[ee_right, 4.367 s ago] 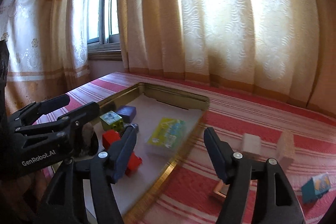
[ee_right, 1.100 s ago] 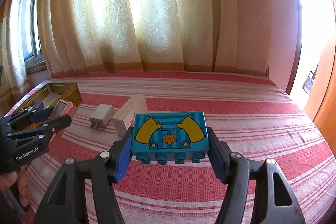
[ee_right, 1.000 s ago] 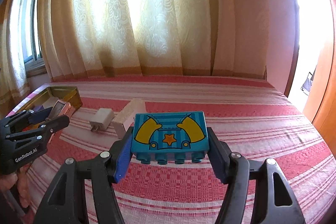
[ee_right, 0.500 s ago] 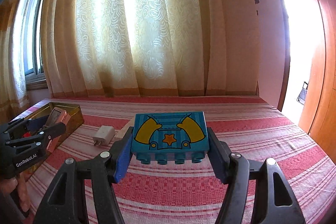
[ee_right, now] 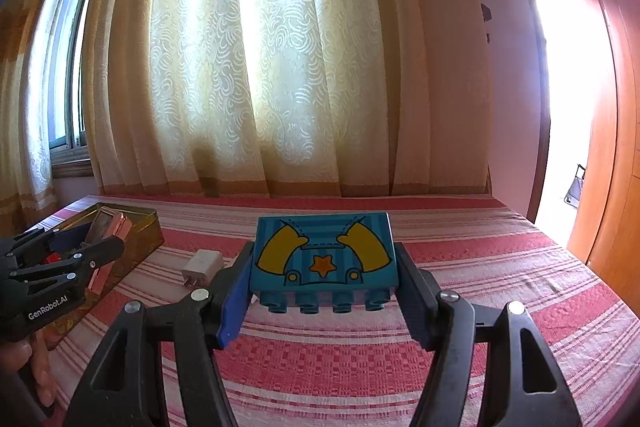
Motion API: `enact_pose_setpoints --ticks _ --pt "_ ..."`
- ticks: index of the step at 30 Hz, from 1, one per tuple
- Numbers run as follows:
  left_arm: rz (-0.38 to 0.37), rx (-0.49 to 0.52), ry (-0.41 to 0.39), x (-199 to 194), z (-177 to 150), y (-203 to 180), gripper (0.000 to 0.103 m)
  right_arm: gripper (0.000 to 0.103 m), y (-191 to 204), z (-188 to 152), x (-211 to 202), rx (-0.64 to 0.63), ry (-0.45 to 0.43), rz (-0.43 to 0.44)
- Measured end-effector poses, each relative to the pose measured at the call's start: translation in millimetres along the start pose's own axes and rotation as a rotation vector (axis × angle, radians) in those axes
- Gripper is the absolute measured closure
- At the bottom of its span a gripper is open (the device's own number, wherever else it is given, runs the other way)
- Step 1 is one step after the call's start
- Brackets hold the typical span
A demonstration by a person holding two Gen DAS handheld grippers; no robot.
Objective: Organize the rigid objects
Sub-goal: 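Lift the blue brick with the right gripper while the left gripper lifts the copper picture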
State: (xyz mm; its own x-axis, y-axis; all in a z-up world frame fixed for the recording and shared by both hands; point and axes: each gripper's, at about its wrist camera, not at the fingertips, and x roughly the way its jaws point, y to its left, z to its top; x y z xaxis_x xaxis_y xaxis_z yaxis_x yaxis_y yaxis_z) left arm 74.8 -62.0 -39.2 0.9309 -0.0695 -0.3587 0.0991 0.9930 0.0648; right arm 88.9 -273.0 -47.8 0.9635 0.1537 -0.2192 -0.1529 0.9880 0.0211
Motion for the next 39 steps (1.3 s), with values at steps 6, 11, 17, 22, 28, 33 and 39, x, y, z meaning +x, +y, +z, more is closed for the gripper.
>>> enact_pose_setpoints --ticks 6,11,17,22,28,33,39 --pt "0.001 0.001 -0.014 -5 -1 2 0.069 0.037 4 0 -2 -0.006 -0.010 0.008" --pt "-0.003 -0.014 -0.005 -5 -1 5 0.069 0.037 11 0 -2 -0.013 -0.009 0.019" --pt "-0.055 -0.001 0.040 2 -1 4 0.057 0.037 15 0 -1 -0.016 -0.002 0.032" --pt "-0.092 0.072 0.107 13 -2 -12 0.034 0.037 13 0 0 -0.012 0.004 0.033" --pt "-0.113 0.182 0.332 53 -11 -38 0.034 0.037 13 1 3 -0.007 0.015 0.036" --pt "-0.172 0.080 0.483 81 -18 -24 0.034 0.037 11 1 19 0.006 0.097 0.022" --pt "-0.166 0.086 0.502 83 -21 -30 0.051 0.037 4 -4 47 0.037 0.239 0.024"
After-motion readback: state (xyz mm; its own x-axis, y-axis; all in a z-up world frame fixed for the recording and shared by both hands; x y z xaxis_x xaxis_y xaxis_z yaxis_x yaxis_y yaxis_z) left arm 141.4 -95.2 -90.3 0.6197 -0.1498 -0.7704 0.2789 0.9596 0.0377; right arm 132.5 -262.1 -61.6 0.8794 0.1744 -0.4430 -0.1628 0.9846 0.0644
